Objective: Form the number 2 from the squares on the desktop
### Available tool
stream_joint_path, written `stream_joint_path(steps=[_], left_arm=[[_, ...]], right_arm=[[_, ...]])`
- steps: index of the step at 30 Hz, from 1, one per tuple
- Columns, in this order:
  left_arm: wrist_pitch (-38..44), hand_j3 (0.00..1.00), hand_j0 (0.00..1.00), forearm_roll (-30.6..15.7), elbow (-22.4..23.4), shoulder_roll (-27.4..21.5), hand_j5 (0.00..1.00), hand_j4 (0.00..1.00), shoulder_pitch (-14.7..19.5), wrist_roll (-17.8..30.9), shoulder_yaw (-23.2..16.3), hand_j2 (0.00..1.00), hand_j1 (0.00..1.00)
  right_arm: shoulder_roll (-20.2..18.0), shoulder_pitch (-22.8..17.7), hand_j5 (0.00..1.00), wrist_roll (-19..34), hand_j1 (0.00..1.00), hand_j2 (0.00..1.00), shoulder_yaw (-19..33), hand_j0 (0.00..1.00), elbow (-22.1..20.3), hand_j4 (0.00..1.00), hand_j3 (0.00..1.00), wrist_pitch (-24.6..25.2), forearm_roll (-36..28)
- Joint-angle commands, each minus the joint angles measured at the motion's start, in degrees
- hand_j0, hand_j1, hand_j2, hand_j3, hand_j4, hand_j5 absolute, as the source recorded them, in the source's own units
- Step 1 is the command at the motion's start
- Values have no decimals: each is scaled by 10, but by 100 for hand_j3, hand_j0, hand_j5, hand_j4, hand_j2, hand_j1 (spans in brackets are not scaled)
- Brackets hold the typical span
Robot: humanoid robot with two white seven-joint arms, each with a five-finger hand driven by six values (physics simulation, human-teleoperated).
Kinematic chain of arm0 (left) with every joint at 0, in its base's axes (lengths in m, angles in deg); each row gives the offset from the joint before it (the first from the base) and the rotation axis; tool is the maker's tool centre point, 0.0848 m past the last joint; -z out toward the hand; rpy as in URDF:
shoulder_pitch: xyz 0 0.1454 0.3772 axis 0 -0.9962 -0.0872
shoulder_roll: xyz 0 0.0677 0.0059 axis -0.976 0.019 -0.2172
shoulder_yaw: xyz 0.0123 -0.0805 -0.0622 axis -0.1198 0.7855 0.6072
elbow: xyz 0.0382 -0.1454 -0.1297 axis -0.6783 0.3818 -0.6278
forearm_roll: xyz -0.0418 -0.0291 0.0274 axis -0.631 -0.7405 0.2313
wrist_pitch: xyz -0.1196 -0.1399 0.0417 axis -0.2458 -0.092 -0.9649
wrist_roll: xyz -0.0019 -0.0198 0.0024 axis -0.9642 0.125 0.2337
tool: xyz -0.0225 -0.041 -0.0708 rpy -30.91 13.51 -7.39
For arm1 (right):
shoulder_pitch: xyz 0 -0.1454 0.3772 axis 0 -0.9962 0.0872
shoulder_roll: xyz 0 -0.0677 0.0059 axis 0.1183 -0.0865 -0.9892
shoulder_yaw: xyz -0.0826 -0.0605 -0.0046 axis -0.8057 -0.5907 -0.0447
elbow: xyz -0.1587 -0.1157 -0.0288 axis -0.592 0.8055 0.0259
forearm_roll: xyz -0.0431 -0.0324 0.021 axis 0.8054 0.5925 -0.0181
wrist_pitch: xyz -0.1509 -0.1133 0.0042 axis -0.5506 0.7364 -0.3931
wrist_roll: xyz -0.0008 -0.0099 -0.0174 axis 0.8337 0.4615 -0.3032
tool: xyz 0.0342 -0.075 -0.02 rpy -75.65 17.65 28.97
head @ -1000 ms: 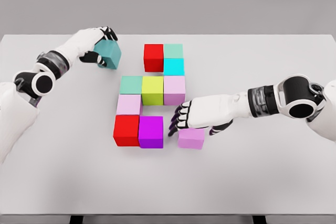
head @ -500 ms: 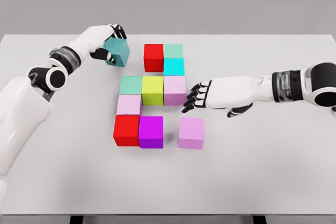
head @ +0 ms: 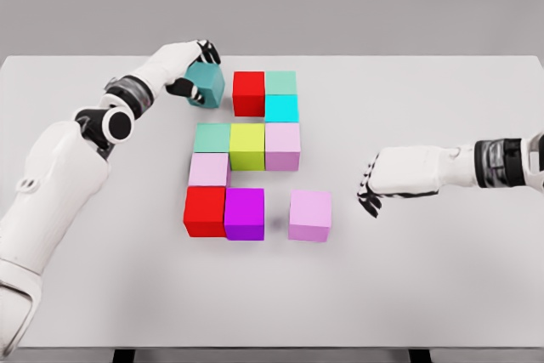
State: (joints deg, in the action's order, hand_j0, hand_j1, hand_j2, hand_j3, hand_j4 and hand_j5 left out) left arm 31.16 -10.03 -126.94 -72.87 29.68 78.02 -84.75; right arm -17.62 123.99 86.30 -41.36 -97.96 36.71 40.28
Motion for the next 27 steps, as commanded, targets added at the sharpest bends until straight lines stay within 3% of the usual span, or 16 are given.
stream_joint_path(steps=[1,11,16,18,21,27], left_arm=[[0,35,35,1,9,6,35,35,0,-2,0,35,35],[0,35,35,-6,0,0,35,35,-4,0,1,35,35],[-1,36,36,-7,0,0,36,36,-6,0,1,36,36],[-1,41,41,-6,1,0,41,41,-6,0,1,41,41],[-1,59,59,-6,1,0,59,59,-5,-1,1,59,59],[0,64,64,-4,2,1,64,64,-4,-2,1,64,64]], right_arm=[[-4,-2,10,0,10,10,-3,10,-1,10,10,2,-4],[5,-10,12,0,12,12,-24,12,-1,12,12,2,-1],[15,25,12,0,12,12,-93,12,0,12,12,2,2],[19,33,12,0,12,12,-108,12,1,12,12,2,3],[25,34,12,0,12,12,-112,12,1,12,12,2,4],[41,31,12,0,12,12,-112,12,8,12,12,2,6]])
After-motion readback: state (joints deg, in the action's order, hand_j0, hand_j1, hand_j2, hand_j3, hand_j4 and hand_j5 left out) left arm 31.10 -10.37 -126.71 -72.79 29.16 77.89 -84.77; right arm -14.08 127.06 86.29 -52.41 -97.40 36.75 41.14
